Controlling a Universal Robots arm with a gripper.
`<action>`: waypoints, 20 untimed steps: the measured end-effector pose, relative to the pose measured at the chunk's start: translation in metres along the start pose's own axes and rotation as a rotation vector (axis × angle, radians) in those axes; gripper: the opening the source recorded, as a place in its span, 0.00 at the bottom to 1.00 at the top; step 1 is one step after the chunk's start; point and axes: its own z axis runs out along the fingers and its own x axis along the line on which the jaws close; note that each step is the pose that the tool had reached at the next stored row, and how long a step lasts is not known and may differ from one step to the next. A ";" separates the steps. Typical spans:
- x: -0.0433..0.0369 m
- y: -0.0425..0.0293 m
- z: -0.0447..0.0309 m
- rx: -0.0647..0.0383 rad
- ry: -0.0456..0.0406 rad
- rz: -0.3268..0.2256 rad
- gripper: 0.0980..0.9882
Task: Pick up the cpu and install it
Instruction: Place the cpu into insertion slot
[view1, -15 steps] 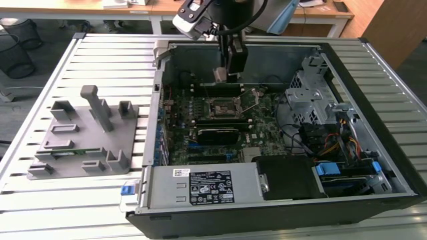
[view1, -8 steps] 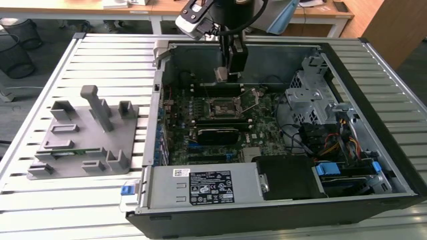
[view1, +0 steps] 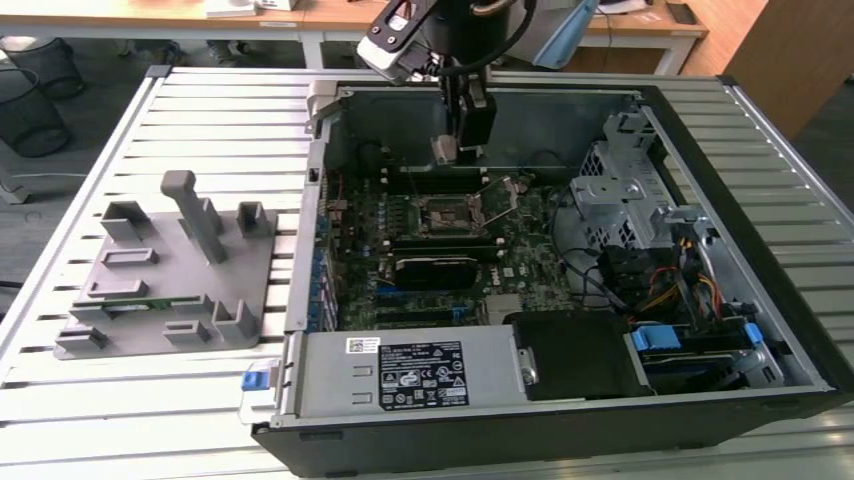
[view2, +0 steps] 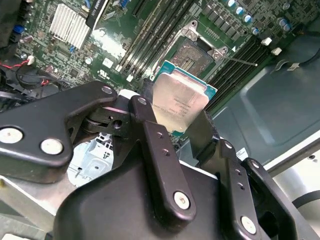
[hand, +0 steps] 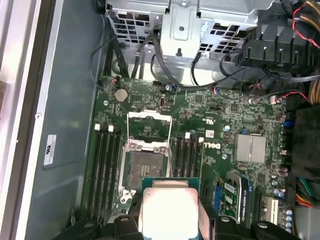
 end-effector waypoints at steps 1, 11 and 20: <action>0.0003 0.0003 0.0012 0.000 -0.0003 0.005 0.48; 0.0075 0.0052 0.0076 0.000 -0.0043 0.023 0.48; 0.0104 0.0063 0.0115 0.001 -0.0104 0.069 0.48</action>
